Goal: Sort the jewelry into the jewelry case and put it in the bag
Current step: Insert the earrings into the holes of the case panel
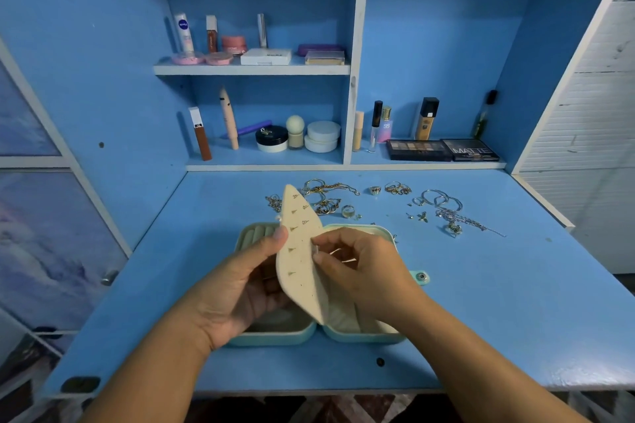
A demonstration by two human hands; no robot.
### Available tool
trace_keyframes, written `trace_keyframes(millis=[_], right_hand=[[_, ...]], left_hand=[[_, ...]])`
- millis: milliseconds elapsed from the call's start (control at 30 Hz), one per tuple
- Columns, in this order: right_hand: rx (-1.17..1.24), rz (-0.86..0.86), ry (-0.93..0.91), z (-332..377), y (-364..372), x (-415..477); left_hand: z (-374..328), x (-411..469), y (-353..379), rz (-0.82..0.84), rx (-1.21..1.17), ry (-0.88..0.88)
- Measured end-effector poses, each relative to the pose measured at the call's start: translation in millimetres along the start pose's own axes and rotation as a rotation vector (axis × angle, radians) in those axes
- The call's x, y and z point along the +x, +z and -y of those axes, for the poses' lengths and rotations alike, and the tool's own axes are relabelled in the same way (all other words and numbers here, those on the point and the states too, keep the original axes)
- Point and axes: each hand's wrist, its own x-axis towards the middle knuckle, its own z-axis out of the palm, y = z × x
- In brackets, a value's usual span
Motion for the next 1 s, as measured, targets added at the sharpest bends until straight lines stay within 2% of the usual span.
trace_keyframes(millis=[233, 533, 733, 867, 1000], right_hand=[[-0.285, -0.055, -0.157, 8, 3, 3], [-0.407, -0.065, -0.244, 11, 6, 5], [-0.193, 0.111, -0.078, 8, -22, 11], [-0.401, -0.114, -0.016, -9, -71, 39], [-0.644, -0.141, 0.139, -41, -111, 68]], left_hand=[[0, -1, -1, -0.005, -0.026, -0.015], [1, 2, -5, 0.004, -0.065, -0.008], [3, 3, -5, 0.022, -0.106, -0.007], [3, 4, -7, 0.024, -0.114, -0.012], [3, 4, -6, 0.028, -0.123, -0.006]])
